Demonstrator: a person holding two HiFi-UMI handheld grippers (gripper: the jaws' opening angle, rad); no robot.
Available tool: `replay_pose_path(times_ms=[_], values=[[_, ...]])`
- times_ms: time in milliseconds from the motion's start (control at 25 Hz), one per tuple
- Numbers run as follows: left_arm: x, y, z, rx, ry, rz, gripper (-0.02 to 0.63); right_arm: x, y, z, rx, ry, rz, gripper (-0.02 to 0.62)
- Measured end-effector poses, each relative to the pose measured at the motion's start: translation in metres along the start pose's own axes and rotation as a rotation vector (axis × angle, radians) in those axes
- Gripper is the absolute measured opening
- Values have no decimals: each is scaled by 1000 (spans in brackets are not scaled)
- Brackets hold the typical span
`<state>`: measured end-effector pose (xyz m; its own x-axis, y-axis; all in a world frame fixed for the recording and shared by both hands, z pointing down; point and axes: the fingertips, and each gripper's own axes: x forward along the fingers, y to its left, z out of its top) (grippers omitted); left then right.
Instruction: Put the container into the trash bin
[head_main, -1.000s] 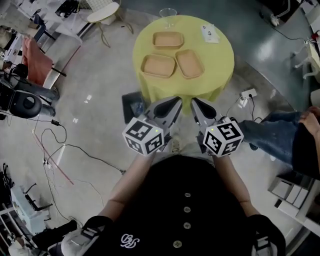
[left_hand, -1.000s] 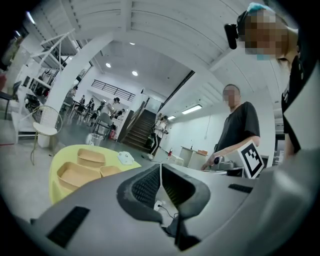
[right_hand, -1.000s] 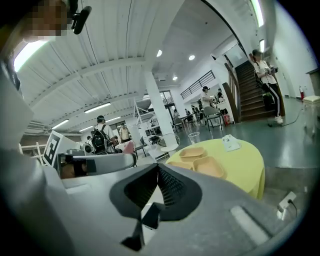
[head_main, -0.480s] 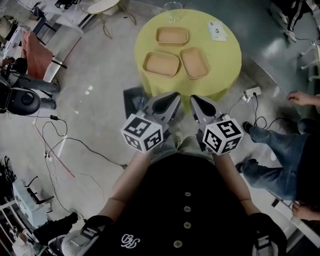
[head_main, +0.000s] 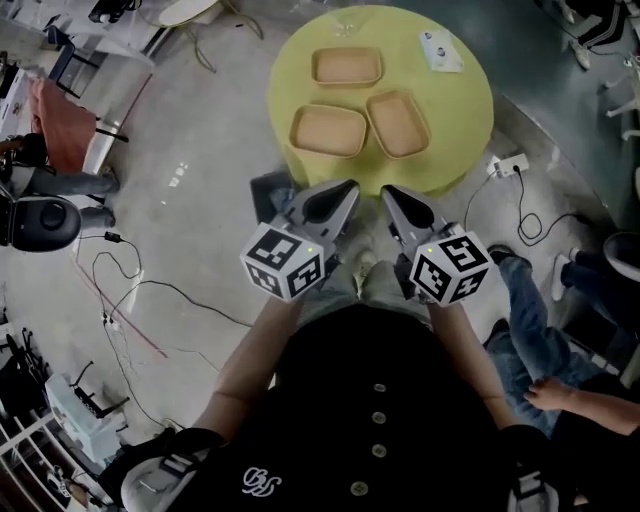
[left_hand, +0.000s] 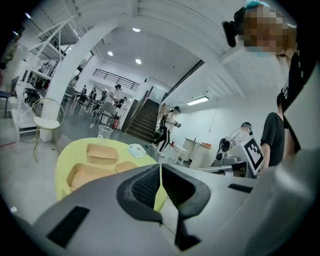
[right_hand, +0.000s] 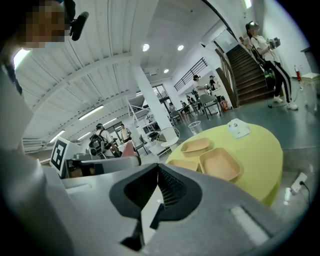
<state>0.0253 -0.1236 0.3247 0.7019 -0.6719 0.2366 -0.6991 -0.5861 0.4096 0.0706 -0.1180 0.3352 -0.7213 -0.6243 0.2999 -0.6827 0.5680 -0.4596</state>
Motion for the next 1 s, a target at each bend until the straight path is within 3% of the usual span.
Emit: replay_pose_path(times_ms=[520, 800, 1000], values=[[16, 61, -11, 68, 137, -26, 21, 36, -23, -18, 111, 27, -85, 5], [24, 85, -48, 180, 312, -3, 21, 43, -49, -34, 208, 49, -162, 5], [40, 99, -58, 240, 382, -6, 21, 51, -69, -48, 241, 97, -219, 5]])
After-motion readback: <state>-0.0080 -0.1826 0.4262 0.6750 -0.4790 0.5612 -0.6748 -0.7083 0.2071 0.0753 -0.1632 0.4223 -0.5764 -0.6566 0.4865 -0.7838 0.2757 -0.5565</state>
